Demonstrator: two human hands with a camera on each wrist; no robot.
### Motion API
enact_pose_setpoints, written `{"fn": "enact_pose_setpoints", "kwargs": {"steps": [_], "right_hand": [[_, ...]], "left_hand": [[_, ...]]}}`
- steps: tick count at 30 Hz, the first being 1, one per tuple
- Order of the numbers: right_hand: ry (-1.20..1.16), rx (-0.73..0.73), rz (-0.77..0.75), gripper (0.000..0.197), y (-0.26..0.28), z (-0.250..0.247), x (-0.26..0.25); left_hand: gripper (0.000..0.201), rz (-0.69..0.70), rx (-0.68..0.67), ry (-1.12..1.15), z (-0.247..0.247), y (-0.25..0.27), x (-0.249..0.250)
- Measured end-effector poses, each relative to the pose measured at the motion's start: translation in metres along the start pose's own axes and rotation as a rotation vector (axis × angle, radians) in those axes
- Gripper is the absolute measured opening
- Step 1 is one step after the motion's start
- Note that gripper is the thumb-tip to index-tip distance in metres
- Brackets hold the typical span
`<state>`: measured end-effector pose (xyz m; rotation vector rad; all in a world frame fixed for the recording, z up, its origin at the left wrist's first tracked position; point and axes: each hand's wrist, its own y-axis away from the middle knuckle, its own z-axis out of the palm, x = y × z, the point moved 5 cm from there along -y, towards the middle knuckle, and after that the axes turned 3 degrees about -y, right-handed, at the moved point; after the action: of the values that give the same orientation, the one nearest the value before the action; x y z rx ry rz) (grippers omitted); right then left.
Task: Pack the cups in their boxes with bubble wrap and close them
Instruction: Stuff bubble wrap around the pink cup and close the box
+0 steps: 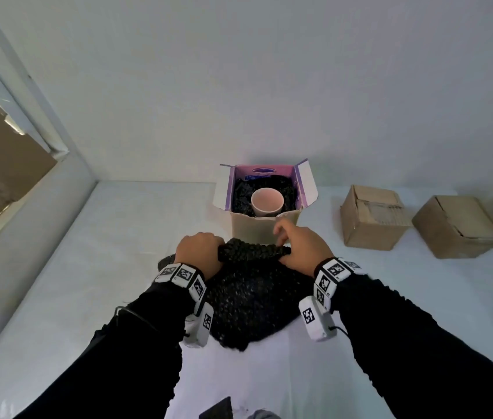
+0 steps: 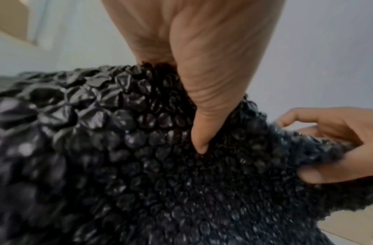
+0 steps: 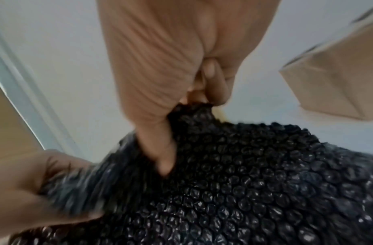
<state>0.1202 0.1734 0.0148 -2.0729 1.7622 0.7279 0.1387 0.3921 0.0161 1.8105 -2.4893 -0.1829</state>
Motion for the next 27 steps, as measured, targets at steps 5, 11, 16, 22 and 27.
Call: {"fn": "enact_pose_setpoints", "kwargs": {"steps": [5, 11, 16, 22, 27], "right_hand": [[0.011, -0.208, 0.006, 0.095, -0.014, -0.033, -0.027], [0.233, -0.022, 0.006, 0.022, -0.039, -0.101, -0.058], [0.058, 0.347, 0.026, 0.028, -0.049, -0.157, -0.061], [-0.076, 0.704, -0.211, 0.064, -0.052, -0.184, -0.075], [-0.096, 0.736, -0.366, 0.059, -0.066, -0.184, -0.066]], "left_hand": [[0.031, 0.080, 0.086, 0.029, -0.048, -0.014, 0.011], [0.025, 0.114, 0.298, -0.075, -0.123, -0.030, 0.013], [0.015, 0.012, 0.357, -0.141, -0.158, -0.043, -0.003], [0.036, 0.034, 0.786, 0.073, -0.197, -0.045, -0.002], [0.048, 0.112, 1.070, 0.077, -0.209, -0.048, 0.006]]}}
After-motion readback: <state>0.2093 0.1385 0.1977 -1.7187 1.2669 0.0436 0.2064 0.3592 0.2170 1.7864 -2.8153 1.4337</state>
